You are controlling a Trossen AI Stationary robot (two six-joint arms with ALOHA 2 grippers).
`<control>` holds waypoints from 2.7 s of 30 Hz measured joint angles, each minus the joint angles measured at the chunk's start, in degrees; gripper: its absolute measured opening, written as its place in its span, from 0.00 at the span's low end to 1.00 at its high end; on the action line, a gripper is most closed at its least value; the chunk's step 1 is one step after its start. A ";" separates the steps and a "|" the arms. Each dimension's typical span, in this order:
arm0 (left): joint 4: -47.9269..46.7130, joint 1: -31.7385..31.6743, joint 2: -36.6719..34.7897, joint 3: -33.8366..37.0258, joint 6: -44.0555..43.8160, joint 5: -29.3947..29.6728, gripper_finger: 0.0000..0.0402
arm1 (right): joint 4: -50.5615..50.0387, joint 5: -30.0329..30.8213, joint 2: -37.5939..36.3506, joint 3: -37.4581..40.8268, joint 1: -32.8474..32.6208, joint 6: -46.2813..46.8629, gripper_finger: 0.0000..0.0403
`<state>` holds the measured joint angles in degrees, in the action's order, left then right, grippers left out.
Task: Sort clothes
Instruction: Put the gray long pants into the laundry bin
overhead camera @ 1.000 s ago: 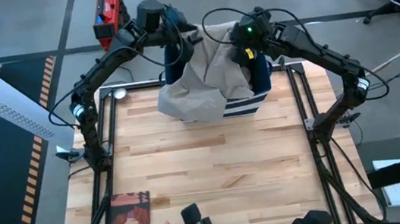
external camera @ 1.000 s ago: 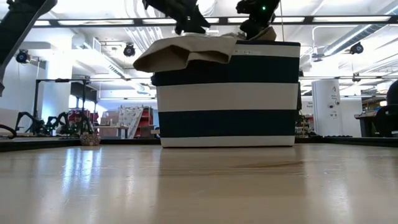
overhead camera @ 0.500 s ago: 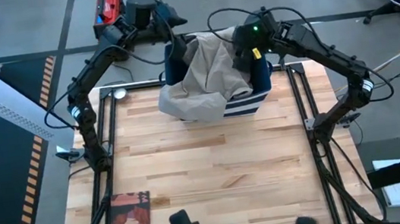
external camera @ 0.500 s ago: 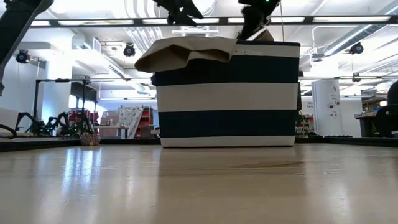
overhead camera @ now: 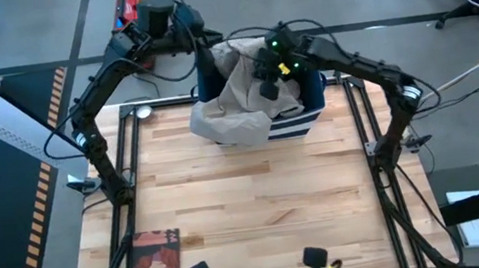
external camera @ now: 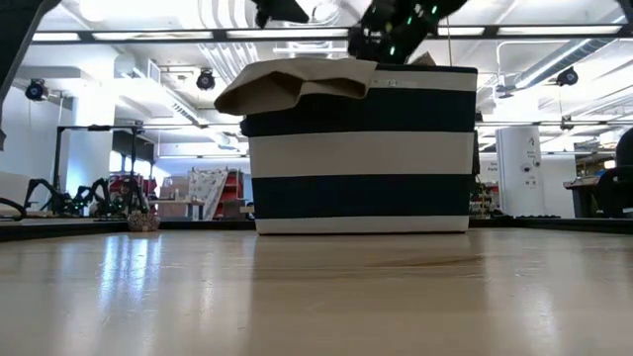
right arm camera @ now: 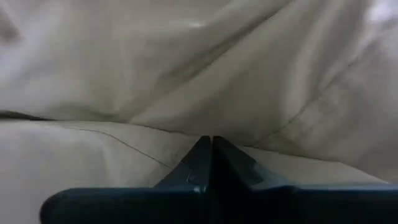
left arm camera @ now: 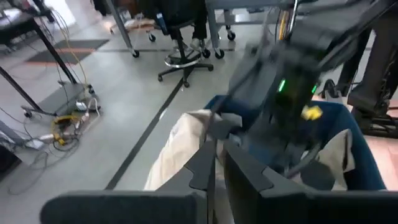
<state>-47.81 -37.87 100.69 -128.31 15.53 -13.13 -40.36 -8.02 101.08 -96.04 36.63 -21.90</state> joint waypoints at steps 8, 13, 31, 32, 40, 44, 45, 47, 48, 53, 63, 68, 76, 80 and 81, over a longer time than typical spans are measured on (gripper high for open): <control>6.26 0.00 -9.07 11.38 0.24 -2.91 0.01 | 1.88 -2.12 4.66 6.72 -0.10 -0.73 0.00; 14.28 0.00 -18.06 24.42 -0.53 -2.89 0.00 | 3.18 -3.20 5.50 11.34 0.39 -1.26 0.00; 27.45 0.04 -50.32 60.78 -5.12 -2.86 0.00 | 10.77 -4.67 -6.01 14.81 1.39 -0.60 0.00; 28.34 0.04 -51.69 62.37 -5.64 -2.85 0.00 | 12.71 -4.93 -6.81 14.81 1.39 -0.42 0.00; 32.03 0.46 -59.46 73.09 -6.64 -2.89 0.00 | 30.78 -3.73 -6.74 14.76 1.86 0.92 0.00; 34.21 0.76 -62.17 77.76 -7.59 -2.98 0.00 | 34.72 -0.82 -2.99 14.70 2.45 0.80 0.00; 35.72 0.83 -62.74 78.99 -8.12 -3.29 0.00 | 34.72 -0.74 -1.83 14.70 2.71 0.81 0.00; 38.25 0.85 -64.03 81.53 -9.18 -4.59 0.00 | 33.58 -0.77 0.35 14.70 2.80 1.11 0.00; 38.85 0.92 -64.55 82.61 -9.53 -5.14 0.00 | 32.63 -0.79 1.29 14.70 2.84 1.29 0.00; 41.36 0.94 -66.96 85.82 -10.72 -5.79 0.00 | 27.81 -0.97 4.65 15.18 1.41 1.32 0.00; 41.44 0.96 -68.88 87.94 -11.61 -5.86 0.00 | 27.12 -1.93 10.03 18.00 1.51 4.30 0.00; 41.35 0.96 -68.96 87.95 -11.80 -5.87 0.00 | 23.47 -1.76 9.86 18.00 1.52 3.92 0.00; 40.88 0.96 -68.96 88.05 -11.84 -5.90 0.00 | 15.63 -2.74 5.59 18.42 1.77 3.98 0.00; 40.91 0.96 -68.96 88.06 -12.09 -5.90 0.00 | 15.17 -2.08 0.62 17.59 1.43 4.04 0.03; 40.89 0.96 -68.96 88.06 -12.09 -5.91 0.00 | 14.93 -2.11 -1.12 17.23 1.39 4.10 0.05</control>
<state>-6.92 -36.90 31.73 -40.25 3.44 -19.04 -25.44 -10.13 99.97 -78.82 38.02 -17.81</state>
